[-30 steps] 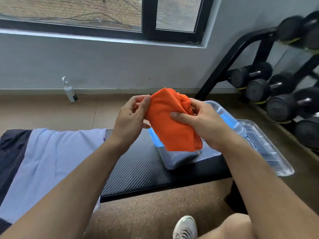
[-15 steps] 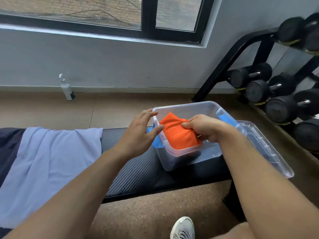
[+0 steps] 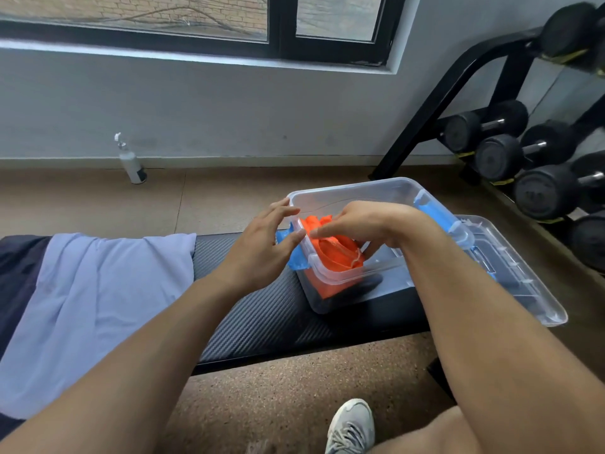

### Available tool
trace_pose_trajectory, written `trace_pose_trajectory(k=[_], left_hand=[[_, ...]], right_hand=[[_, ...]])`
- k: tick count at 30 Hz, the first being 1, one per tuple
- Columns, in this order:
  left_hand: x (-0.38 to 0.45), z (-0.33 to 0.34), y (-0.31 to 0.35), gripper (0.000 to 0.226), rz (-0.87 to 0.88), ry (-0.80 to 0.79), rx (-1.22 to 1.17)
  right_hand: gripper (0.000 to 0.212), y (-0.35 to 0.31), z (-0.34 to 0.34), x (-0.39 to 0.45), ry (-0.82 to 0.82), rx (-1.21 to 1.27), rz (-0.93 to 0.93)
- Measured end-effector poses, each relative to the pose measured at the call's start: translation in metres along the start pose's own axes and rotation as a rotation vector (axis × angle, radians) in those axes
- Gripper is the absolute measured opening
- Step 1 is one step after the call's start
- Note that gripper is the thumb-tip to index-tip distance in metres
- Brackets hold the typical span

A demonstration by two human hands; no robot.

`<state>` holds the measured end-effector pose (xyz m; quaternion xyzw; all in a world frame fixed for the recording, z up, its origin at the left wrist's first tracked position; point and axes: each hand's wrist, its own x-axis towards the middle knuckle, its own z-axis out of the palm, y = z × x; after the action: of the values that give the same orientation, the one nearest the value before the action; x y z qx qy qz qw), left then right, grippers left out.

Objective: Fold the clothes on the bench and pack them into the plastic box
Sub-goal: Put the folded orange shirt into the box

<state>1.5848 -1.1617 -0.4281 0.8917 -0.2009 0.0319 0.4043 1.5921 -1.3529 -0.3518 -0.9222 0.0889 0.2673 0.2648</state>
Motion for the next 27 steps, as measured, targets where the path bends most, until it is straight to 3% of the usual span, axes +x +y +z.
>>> trace_pose_trajectory(k=[2,8,14,19,23,27], left_hand=[[0.0,0.0,0.001,0.044,-0.008,-0.003,0.008],[0.0,-0.003,0.001,0.044,-0.006,-0.009,0.01],[0.0,-0.004,0.002,0.048,-0.013,-0.026,0.007],[0.0,-0.005,0.002,0.047,-0.021,-0.027,0.004],[0.0,-0.004,0.002,0.047,-0.023,-0.031,0.005],[-0.001,-0.005,0.002,0.046,-0.018,-0.021,0.003]], right_hand=[[0.065,-0.002,0.004,0.003,0.001,-0.045,0.013],[0.043,-0.004,0.015,0.008,0.085,-0.158,-0.004],[0.023,0.015,0.001,0.007,0.206,0.191,-0.014],[0.025,0.012,0.01,0.005,0.074,0.115,0.011],[0.035,0.0,0.005,-0.007,-0.01,0.225,0.001],[0.036,-0.003,0.008,-0.004,-0.104,0.059,0.023]])
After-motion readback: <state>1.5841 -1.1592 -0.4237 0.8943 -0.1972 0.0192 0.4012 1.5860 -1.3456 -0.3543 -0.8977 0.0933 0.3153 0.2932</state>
